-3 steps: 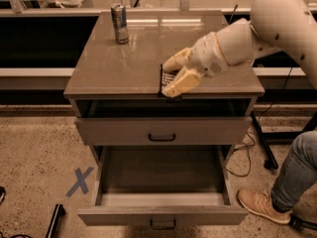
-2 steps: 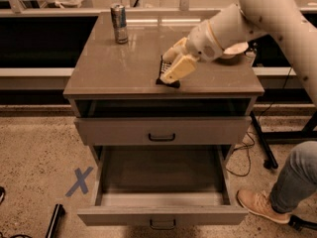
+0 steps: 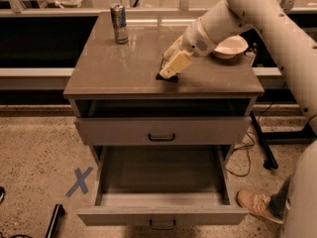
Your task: Pick rxbar chocolate from middle drawer and place on counter
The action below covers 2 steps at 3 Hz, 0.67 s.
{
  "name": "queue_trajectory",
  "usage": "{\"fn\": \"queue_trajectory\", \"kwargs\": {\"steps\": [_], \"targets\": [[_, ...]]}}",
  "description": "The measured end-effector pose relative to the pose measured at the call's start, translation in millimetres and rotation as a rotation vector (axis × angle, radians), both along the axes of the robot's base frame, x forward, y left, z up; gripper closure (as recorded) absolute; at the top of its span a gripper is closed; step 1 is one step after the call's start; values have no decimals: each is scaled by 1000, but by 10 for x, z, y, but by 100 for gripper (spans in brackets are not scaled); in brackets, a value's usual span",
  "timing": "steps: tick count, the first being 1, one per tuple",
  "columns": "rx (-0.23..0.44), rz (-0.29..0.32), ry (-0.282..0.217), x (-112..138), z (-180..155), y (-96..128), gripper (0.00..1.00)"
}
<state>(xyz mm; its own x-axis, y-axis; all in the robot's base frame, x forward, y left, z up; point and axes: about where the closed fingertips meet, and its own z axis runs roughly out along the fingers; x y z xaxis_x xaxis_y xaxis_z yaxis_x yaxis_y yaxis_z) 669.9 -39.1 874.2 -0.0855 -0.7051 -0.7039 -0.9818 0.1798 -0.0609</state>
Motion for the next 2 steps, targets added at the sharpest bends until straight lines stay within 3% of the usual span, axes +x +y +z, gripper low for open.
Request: {"fn": "queue_trajectory", "kwargs": {"steps": [2], "targets": [[1,8,6,2,-46,50,14]]}}
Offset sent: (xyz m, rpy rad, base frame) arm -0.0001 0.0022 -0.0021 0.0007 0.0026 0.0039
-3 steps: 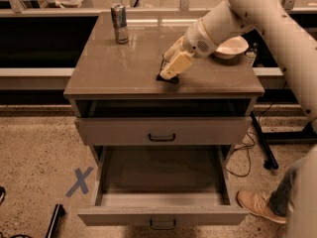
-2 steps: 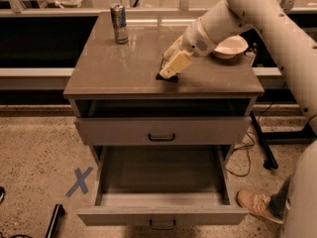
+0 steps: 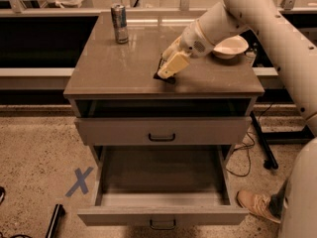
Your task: Pick rxbar chocolate from middle drawer and place on counter
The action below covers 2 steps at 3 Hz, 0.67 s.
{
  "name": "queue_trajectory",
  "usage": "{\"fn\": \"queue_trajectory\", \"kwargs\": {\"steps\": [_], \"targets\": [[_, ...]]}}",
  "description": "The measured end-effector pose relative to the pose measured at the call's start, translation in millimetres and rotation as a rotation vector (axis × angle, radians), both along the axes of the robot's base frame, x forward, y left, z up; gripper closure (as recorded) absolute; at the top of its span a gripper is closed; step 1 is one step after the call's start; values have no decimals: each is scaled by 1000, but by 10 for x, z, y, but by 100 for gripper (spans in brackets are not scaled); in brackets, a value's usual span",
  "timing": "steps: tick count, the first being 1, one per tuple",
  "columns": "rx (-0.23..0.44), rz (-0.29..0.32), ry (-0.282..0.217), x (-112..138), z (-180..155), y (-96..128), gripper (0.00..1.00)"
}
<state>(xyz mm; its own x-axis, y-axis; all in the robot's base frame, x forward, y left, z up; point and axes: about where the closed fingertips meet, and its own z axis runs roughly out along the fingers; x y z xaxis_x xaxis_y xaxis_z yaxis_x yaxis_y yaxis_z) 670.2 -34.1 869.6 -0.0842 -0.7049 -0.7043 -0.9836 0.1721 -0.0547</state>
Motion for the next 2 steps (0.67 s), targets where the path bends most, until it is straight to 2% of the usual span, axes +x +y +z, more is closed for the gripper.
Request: {"fn": "queue_trajectory", "kwargs": {"steps": [1,2], "targets": [[0,3,3,2,-19,20,0],[0,3,3,2,-19,20,0]]}}
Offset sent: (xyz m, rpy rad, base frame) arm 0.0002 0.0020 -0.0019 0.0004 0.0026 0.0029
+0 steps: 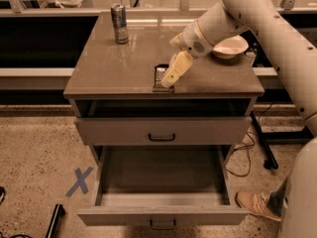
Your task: Pick rxbar chocolate from middle drawer and place on counter
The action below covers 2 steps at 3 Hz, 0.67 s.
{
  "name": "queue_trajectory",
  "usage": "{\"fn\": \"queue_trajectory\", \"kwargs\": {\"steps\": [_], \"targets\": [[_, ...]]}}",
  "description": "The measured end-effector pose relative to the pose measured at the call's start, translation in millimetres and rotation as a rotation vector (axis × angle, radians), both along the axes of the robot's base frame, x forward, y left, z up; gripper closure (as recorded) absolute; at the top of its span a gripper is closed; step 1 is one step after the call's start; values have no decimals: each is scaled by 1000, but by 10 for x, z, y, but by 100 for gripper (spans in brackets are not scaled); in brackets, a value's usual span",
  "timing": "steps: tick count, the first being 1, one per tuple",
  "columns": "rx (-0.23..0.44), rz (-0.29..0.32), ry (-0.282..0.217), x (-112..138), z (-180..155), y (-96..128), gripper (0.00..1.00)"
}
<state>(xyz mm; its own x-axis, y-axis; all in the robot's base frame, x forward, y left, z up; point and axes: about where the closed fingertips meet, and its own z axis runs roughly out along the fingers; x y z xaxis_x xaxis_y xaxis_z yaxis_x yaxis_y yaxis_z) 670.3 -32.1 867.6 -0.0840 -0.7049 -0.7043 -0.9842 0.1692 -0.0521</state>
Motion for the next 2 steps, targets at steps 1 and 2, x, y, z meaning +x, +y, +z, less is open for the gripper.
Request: {"fn": "queue_trajectory", "kwargs": {"steps": [1,2], "targets": [[-30,-3,-7,15,21,10,0],[-4,10,-94,-54,273,-11,0]]}}
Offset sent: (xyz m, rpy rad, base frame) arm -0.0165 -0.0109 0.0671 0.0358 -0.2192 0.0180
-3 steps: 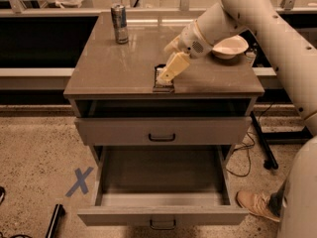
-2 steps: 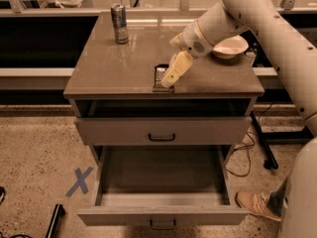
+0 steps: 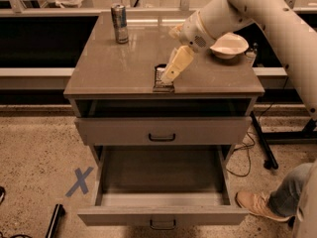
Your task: Pick rxbar chocolate from middle drawer and place on counter
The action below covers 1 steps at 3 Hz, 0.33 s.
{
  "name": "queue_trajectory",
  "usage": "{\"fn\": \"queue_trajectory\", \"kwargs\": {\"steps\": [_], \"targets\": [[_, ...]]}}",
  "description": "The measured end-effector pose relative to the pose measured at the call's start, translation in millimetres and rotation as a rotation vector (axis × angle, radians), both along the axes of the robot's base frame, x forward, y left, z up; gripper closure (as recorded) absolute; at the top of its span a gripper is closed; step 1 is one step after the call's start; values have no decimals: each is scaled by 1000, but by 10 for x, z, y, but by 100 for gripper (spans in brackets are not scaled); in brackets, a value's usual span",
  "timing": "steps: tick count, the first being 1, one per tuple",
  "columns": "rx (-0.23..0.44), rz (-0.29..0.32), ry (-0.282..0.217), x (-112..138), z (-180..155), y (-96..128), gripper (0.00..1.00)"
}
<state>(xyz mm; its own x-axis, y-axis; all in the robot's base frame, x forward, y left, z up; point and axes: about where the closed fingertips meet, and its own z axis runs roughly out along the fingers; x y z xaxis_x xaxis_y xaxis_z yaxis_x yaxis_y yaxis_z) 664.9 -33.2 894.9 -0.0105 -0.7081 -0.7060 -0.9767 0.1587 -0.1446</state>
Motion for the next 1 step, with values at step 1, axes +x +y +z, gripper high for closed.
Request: {"fn": "queue_trajectory", "kwargs": {"steps": [1], "targets": [[0,0,0,0,0,0,0]]}}
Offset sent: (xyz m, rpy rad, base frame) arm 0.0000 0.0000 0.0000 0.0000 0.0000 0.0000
